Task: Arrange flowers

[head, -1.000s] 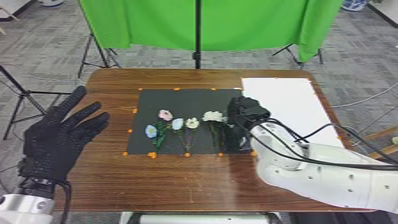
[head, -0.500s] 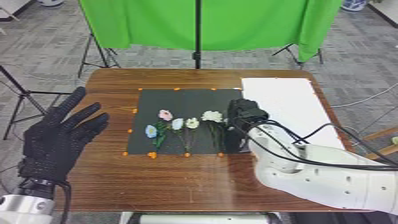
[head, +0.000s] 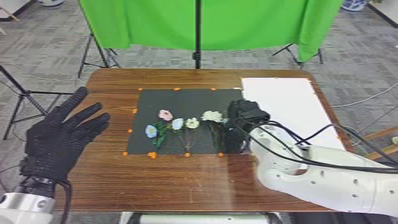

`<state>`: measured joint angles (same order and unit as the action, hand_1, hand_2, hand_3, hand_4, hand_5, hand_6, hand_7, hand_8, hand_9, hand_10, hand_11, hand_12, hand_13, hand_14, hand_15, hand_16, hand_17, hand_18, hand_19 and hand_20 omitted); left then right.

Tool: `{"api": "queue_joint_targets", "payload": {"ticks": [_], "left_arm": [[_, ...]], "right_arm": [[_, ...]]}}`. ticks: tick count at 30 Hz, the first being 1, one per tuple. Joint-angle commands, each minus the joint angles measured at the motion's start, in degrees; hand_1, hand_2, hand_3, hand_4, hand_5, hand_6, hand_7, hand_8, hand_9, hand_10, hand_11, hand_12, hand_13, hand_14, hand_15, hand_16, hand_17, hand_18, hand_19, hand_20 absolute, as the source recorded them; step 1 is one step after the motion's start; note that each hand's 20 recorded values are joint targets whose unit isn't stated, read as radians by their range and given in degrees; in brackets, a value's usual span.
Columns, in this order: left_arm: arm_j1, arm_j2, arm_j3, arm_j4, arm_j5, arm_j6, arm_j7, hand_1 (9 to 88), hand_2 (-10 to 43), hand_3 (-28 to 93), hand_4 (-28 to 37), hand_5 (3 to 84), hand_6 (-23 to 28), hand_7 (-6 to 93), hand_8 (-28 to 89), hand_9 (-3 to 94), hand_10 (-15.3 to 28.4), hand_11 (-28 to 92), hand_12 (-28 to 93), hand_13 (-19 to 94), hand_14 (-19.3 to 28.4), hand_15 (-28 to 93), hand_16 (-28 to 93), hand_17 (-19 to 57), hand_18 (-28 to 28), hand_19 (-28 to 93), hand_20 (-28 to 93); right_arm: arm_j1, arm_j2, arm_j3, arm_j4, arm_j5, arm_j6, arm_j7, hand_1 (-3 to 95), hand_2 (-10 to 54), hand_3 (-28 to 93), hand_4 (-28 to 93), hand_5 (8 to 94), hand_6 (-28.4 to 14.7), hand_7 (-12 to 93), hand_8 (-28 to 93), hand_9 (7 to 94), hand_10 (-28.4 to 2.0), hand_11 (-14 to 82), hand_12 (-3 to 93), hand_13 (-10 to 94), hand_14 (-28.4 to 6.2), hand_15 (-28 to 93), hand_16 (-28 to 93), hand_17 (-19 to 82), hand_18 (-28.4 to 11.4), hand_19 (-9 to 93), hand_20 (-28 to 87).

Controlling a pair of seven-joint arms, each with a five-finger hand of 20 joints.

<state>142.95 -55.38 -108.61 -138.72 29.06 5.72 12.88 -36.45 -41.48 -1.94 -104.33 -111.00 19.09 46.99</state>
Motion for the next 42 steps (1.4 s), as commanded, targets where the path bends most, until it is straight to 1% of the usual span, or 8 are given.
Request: {"api": "queue_joint_targets", "payload": {"ticks": [1,13,22,26,29,32,37,42], "left_arm": [[-0.3,-0.58,0.1,0.6,0.28,-0.16,-1.61,22.2,6.5,75,-26.6,26.2,4.8,16.0,-11,24.7,18.3,20,12,18,27.3,49,-8,-10.5,24.4,53,34],[-0.2,-0.51,-0.02,0.63,0.31,0.15,-2.09,22.2,6.4,76,-26.6,26.1,4.7,16.0,-11,24.7,18.3,20,12,18,27.3,49,-8,-10.5,24.4,53,34],[2.7,-0.34,-1.85,0.36,0.23,2.13,0.47,22.0,6.5,75,-26.8,26.1,4.8,16.0,-11,24.7,18.3,20,12,18,27.4,49,-8,-10.5,24.4,53,34],[4.1,-0.44,-3.24,0.15,0.31,1.68,0.99,21.6,6.4,75,-27.2,26.1,4.7,15.9,-11,24.6,18.3,20,12,18,27.3,49,-8,-10.6,24.4,53,34],[4.0,-0.1,-3.51,1.0,-0.43,2.36,1.41,21.1,6.4,75,-27.7,26.1,4.6,15.8,-11,24.6,18.4,20,12,18,27.3,49,-8,-10.8,24.4,53,34],[4.0,0.46,-4.12,2.17,-1.66,3.52,1.56,20.7,6.5,74,-28.1,27.5,3.4,15.9,-11,24.6,18.1,20,12,18,27.0,49,-8,-11.7,24.3,50,33],[3.1,1.27,-4.59,3.64,-2.88,4.17,1.73,20.5,6.1,75,-28.2,30.2,3.4,15.1,-11,25.3,17.9,20,12,18,26.8,48,-7,-12.4,23.9,48,30],[2.7,1.96,-3.09,4.43,-3.81,4.82,2.8,20.3,5.9,75,-28.2,29.3,3.1,14.6,-10,25.5,17.9,20,12,18,26.7,48,-7,-12.7,23.7,47,28]], "right_arm": [[-0.2,0.4,0.7,-2.1,-0.8,0.0,0.4,40.9,-9.5,77,-28,66.4,-0.6,23,-14,76.1,-10.3,28.6,18.0,74,-5.6,63,16,30,-18.5,88,12],[1.3,1.2,0.4,-3.4,-1.9,0.5,1.7,39.4,-9.5,76,-28,66.6,-1.0,22,-14,75.7,-10.6,30.0,16.5,74,-6.0,64,16,30,-19.6,88,14],[-5.8,6.7,14.2,-8.0,1.6,1.8,-0.4,34.7,-9.5,75,-28,64.8,-2.5,19,-13,73.4,-13.0,27.7,15.8,71,-9.0,63,15,28,-21.3,82,13],[-11.5,9.7,21.6,-9.6,3.8,6.1,-2.2,31.2,-8.7,76,-27,61.6,-3.1,16,-12,68.9,-14.4,22.7,14.5,66,-11.9,59,13,24,-22.6,76,10],[-18.5,11.7,30.6,-10.5,12.6,8.7,-8.8,26.9,-4.2,76,-26,59.5,-3.2,16,-12,65.5,-14.5,19.9,14.1,62,-13.5,54,11,21,-24.4,70,9],[-17.6,12.6,28.9,-9.0,15.4,16.4,-8.4,23.0,0.9,76,-26,57.3,-3.1,16,-12,62.4,-14.9,18.5,13.8,59,-14.6,51,11,17,-25.5,65,8],[-26.0,13.9,39.7,-8.7,32.6,16.6,-18.7,21.1,2.7,76,-26,57.0,-3.1,16,-12,61.6,-15.2,18.1,13.6,57,-15.9,50,11,15,-25.1,63,8],[-36.7,13.2,52.2,-8.0,55.3,12.2,-31.6,19.3,3.7,77,-27,53.2,-3.3,15,-12,56.0,-15.6,15.6,12.9,50,-18.0,44,9,11,-25.8,57,8]]}}
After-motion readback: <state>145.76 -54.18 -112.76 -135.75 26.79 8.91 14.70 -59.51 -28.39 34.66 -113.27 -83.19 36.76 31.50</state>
